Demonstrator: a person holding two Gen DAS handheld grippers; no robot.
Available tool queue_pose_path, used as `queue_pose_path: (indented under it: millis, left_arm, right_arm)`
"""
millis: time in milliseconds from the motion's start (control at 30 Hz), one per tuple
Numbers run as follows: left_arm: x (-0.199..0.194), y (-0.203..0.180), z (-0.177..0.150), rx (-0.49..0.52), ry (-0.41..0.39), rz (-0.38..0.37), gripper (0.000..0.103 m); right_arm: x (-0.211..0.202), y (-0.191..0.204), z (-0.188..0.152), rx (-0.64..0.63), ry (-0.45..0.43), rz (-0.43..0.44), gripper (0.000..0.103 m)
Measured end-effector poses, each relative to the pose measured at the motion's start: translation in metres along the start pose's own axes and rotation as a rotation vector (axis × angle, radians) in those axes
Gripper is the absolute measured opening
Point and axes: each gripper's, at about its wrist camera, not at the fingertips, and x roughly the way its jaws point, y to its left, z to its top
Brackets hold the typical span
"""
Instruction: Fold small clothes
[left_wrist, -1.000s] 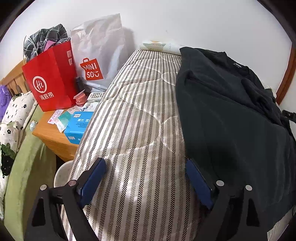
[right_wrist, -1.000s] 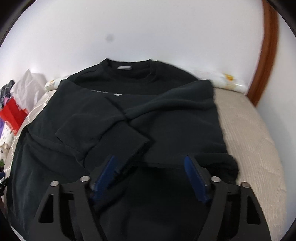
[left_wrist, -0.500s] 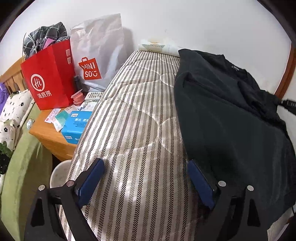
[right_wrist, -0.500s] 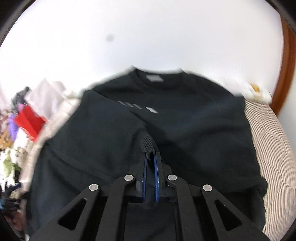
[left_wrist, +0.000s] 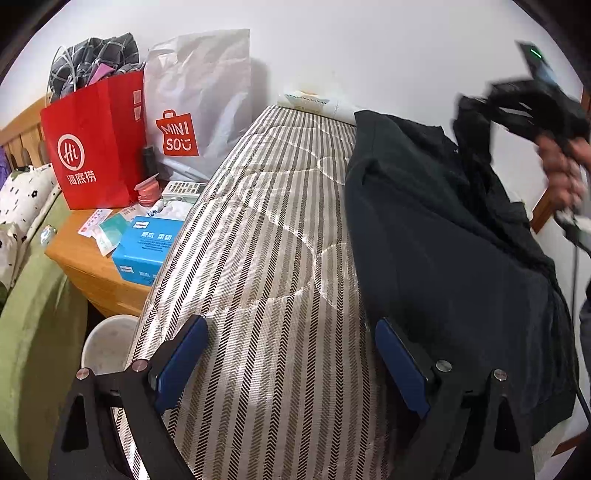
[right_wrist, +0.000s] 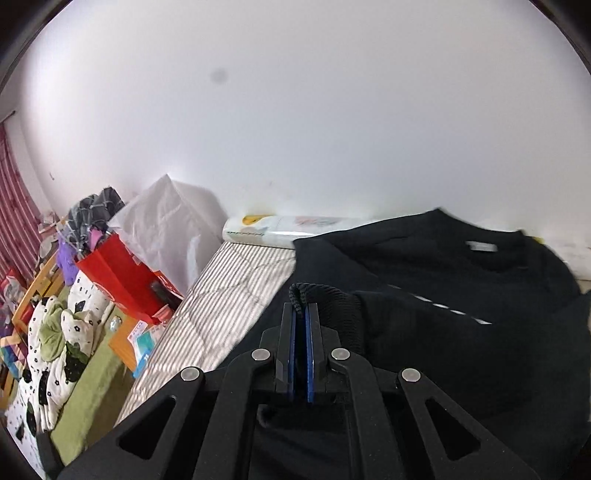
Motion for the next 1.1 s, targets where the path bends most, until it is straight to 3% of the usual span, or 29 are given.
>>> queue_pose_path:
  millis: [167,267,400,500,600,700,800,900,1033,1100]
  left_arm:
    - [0.001,-0.002,0.000,0.008,0.003,0.013,0.092]
    - [0.001,-0.002,0.000,0.008,0.003,0.013,0.092]
    - [0.002,-0.002,0.000,0.011,0.005,0.016,0.093]
    - [0.003,-0.004,0.000,0.018,0.008,0.025,0.093]
    - [0.005,-0.009,0.000,0.034,0.015,0.047,0.094]
    - [0.008,-0.015,-0.001,0.053,0.023,0.070,0.095]
    - [0.009,-0.017,0.000,0.070,0.032,0.089,0.096]
    - [0.010,-0.019,0.000,0.080,0.037,0.102,0.096]
    - [0.010,-0.020,0.000,0.082,0.038,0.105,0.096]
    - [0.010,-0.021,0.000,0.082,0.037,0.100,0.095]
  right_arm:
    - [0.071,0.021,0.000,-0.043,0.091,-0.062,0.005]
    - [0.092,0.022,-0.011,-0.088,0.148,-0.006,0.009]
    - [0.073,0.012,-0.028,-0.139,0.099,-0.004,0.031]
    - [0.050,-0.017,-0.043,-0.127,0.057,-0.059,0.032]
    - [0.058,-0.046,-0.059,-0.095,0.129,-0.155,0.032]
    - [0.073,-0.066,-0.076,-0.027,0.171,-0.176,0.032]
    - [0.076,-0.063,-0.079,-0.041,0.149,-0.208,0.032]
    - [0.046,-0.064,-0.079,0.020,0.110,-0.151,0.034]
    - [-0.014,-0.077,-0.096,0.096,0.026,-0.170,0.061]
    - [-0.049,-0.091,-0.112,0.116,-0.012,-0.203,0.064]
